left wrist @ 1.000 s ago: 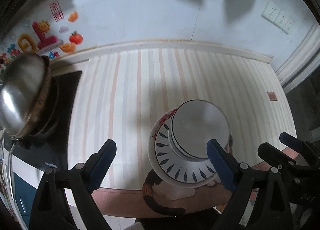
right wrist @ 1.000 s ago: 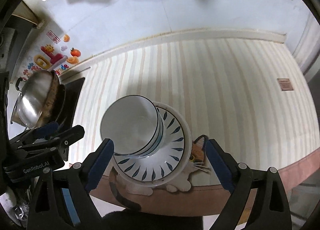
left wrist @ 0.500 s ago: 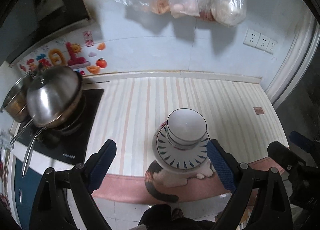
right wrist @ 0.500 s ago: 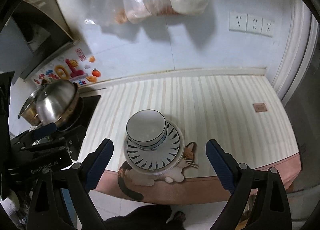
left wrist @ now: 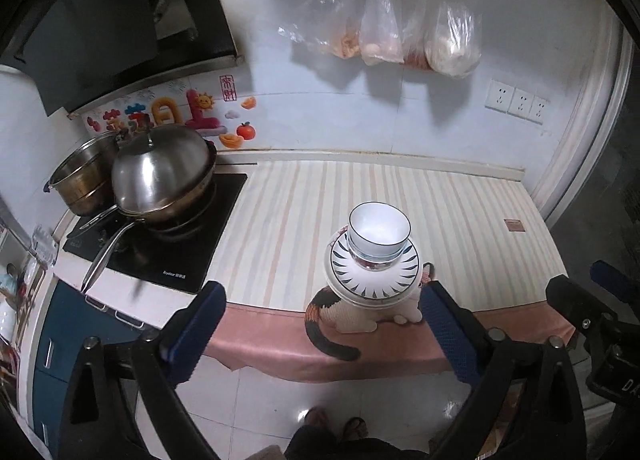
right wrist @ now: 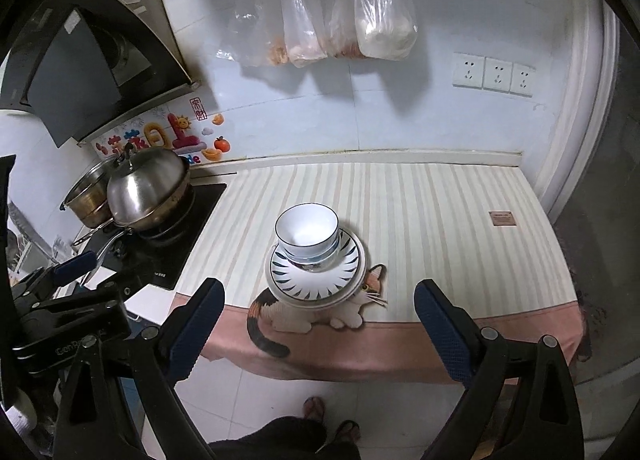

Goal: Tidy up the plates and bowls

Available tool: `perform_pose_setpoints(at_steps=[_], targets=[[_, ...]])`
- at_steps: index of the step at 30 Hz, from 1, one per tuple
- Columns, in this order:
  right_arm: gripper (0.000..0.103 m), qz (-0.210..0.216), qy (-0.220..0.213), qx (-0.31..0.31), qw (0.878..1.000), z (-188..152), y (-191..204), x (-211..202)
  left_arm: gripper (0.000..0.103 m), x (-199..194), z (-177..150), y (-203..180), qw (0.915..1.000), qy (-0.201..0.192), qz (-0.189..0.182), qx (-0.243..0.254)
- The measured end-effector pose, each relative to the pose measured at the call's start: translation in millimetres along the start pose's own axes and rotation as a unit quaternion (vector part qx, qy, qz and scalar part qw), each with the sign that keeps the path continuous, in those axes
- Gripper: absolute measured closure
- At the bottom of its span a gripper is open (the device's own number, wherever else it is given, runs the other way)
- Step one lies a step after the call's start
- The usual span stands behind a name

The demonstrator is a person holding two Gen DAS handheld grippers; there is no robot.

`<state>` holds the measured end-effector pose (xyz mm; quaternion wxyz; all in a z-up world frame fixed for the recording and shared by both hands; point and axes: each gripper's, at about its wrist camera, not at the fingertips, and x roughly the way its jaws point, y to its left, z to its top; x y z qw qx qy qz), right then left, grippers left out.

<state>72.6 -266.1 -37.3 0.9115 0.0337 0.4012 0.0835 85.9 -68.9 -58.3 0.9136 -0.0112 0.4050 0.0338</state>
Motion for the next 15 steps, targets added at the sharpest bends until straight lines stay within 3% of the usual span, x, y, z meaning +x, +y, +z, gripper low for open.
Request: perform_pose_setpoints(at_steps=[7,15], targets=[[0.003,-0.024,-0.03,-0.007,0.999,-17.8,10.4,-44.4,0.001,-29.5,-14.1,5.5,0.9997,-0.017,-0.016,0.012],[0.003,-0.041,-0.035,0.004,0.999,-35.1,25.7,-66.4,0.001,-46.1,-29.9,21.5,0.9994,-0.018,-0.018,0.021]])
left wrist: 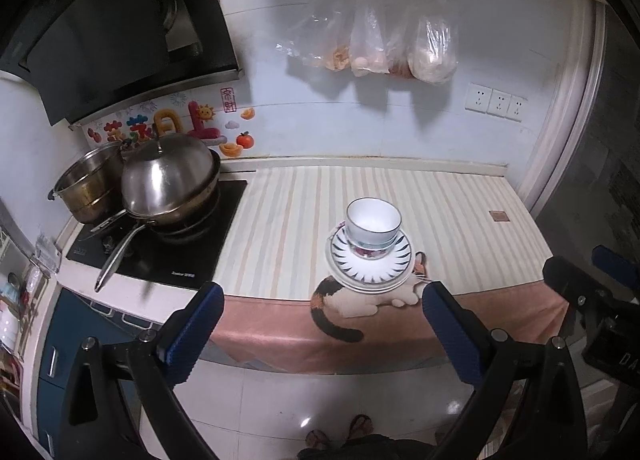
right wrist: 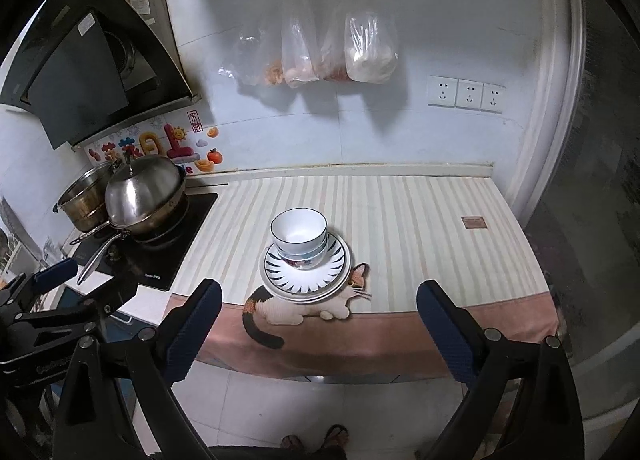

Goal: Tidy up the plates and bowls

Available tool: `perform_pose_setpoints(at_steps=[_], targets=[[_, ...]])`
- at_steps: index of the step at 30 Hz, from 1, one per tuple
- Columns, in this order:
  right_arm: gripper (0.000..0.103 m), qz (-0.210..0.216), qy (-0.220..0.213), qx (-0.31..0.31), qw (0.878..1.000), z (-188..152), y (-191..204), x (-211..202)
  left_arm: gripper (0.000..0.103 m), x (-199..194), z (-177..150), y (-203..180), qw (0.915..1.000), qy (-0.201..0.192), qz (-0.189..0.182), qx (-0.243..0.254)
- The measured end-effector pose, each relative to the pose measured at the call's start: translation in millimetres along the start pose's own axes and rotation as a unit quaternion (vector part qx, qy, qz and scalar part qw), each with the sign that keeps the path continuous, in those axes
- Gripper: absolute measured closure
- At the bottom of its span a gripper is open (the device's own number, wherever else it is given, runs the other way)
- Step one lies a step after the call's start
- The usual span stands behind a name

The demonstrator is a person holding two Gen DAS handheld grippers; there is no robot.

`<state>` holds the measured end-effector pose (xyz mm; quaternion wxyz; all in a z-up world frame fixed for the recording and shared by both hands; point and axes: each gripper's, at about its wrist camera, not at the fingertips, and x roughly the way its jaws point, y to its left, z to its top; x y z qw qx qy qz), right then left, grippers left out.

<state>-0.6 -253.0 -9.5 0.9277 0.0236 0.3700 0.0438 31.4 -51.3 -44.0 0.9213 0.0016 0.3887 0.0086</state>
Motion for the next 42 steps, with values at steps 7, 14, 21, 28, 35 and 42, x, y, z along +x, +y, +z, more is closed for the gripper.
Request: perform_pose_setpoints(at_steps=[7,14,21,28,35,42], targets=[[0.003,-0.011,-0.006,0.001,1.0,-12.7,17.1,-13.3,0.001,-3.9,-11.8,13.8,1.0,0.006,-0.006,-0.005],[0.003,-0.019,-0.001,-0.003,1.0,-19.5,29.7,-14.7,0.001,-9.0,-14.9,27.3,0.9999,0.003,-0.006,-0.011],[0.003,-0.018,0.005,-0.003,1.0,-20.5,34.3,-10.8,0.001,-10.5,-12.2,32.4,0.9999,-0.002,-0.007,-0.01],[0.003,-0.024,0.003,-0.001,1.0,-19.1,38.4,-8.3,0.001,-10.0,-10.1,33.4,0.9999,-0.004,-0.007,-0.006],[0.002,-0.028,0.003,0.003,1.0,-15.4,38.7,-7.7,0.001,-8.9,-7.5,33.4,0.9999,-0.006,-0.008,-0.007],[0.002,-0.03,-0.001,0.002,1.0,-11.9,39.0,-7.9,0.001,-6.2,-3.2,30.5,0.9999,-0.005,-0.007,-0.005]])
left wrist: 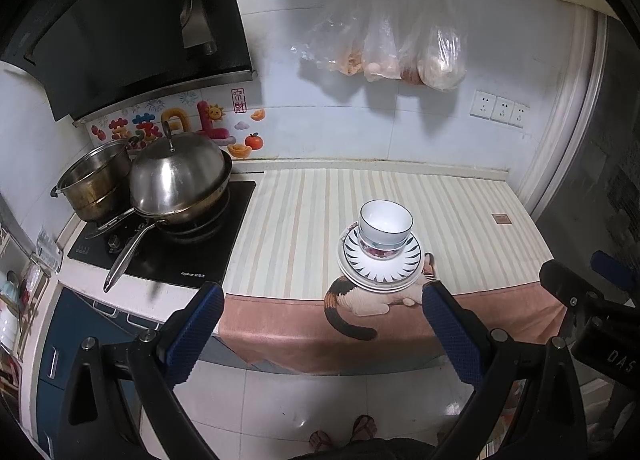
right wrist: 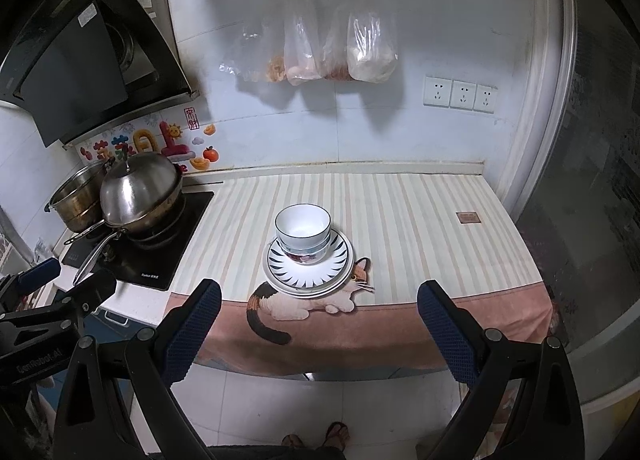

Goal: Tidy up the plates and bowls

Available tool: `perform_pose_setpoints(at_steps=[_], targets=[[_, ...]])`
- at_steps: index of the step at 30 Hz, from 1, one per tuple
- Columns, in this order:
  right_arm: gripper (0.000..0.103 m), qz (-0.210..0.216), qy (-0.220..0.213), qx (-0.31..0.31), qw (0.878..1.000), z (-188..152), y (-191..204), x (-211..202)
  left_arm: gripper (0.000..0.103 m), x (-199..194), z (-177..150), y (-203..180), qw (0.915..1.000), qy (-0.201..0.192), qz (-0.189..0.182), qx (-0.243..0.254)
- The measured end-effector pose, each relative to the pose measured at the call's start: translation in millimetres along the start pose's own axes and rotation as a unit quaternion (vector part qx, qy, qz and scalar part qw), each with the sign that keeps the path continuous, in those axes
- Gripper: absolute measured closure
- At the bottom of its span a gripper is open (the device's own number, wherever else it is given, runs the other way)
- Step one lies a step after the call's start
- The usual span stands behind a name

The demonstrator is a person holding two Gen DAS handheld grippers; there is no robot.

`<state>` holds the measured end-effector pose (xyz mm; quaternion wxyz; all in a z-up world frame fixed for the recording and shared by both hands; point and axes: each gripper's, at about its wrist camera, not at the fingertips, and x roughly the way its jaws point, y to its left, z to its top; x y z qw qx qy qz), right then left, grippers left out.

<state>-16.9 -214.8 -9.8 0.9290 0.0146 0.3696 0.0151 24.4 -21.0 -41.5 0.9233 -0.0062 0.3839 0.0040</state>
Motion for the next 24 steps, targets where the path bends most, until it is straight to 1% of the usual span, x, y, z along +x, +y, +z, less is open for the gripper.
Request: perform_pose_setpoints(at_steps=[24], targets=[[0.002,-0.003,0.002,-0.004,1.0,5.6,1.3,1.5,0.001,0.4,1.5,2.9,1.0,-0.001,0.001,-0.001]])
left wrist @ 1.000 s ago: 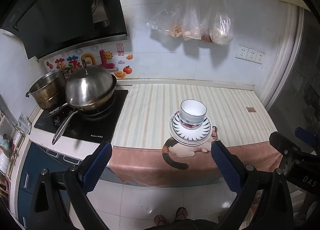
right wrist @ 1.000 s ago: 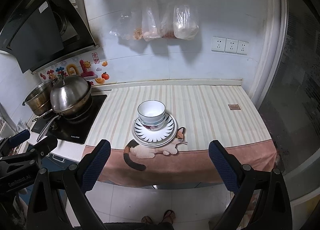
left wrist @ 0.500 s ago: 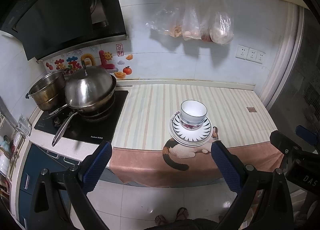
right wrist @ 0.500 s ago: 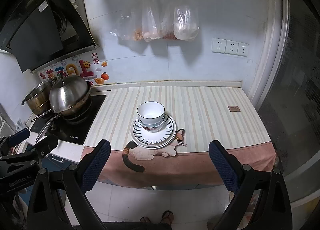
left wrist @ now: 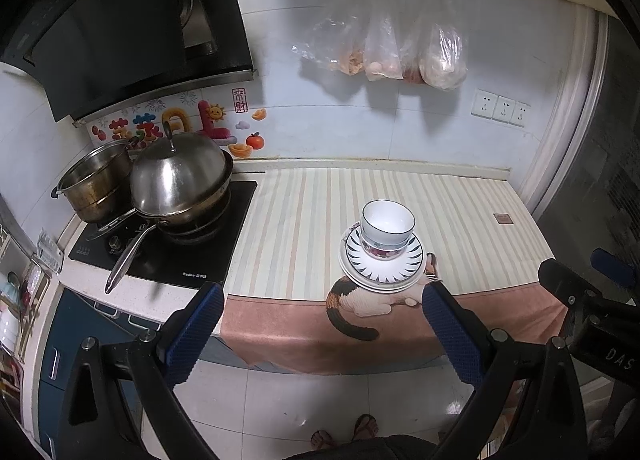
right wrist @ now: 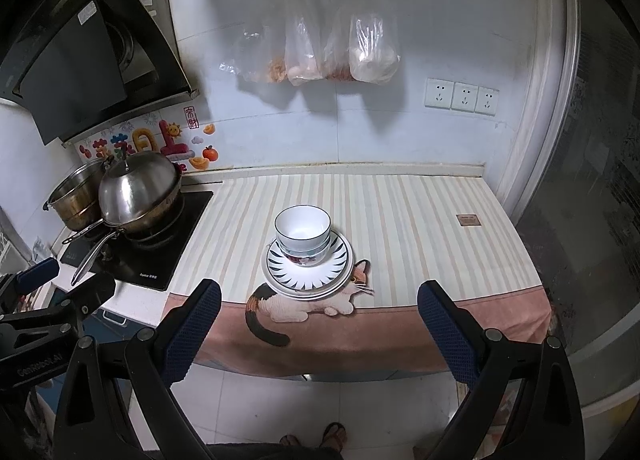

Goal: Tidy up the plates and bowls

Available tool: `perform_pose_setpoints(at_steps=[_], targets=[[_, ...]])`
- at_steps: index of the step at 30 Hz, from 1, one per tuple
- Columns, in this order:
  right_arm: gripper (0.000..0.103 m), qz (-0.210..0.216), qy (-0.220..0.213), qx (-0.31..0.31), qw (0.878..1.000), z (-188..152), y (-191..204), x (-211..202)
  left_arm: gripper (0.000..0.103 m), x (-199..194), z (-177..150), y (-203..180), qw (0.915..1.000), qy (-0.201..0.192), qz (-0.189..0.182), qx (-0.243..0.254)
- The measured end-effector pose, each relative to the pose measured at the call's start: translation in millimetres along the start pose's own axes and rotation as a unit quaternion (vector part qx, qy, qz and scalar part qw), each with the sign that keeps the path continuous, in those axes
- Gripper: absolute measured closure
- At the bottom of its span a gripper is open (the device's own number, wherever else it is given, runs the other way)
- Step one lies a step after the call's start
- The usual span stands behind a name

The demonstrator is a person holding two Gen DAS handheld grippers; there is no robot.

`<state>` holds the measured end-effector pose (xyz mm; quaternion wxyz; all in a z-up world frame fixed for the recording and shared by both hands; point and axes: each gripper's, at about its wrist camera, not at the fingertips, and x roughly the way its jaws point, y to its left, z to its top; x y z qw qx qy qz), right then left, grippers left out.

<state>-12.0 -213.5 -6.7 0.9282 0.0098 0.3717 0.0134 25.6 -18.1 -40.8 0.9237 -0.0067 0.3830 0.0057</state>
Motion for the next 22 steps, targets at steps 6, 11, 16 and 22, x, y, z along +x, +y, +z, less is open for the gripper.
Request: perform_pose_setpoints(at_steps=[6,11,16,22], targets=[[0.002,-0.001,-0.003,0.0,1.0,0.7,2.6,-0.3,0.001,0.1,0.9,3.2,1.0,-0.002,-0.001,0.0],[0.002,-0.003,-0.005,-0.002,1.0,0.6,6.1,-1.5,0.001,0.4,1.3,6.9,1.0,-0.002,-0.002,0.0],[0.002,-0.004,-0.005,-0.002,1.0,0.5,6.5,-1.5,0.001,-1.0,-0.8,7.9,1.0,-0.002,0.001,0.0],[0.002,-0.004,-0.005,-0.003,1.0,0.3,6.7,-1.7,0.001,-2.4,-2.3,9.7,1.0,0.0,0.0,-0.004]])
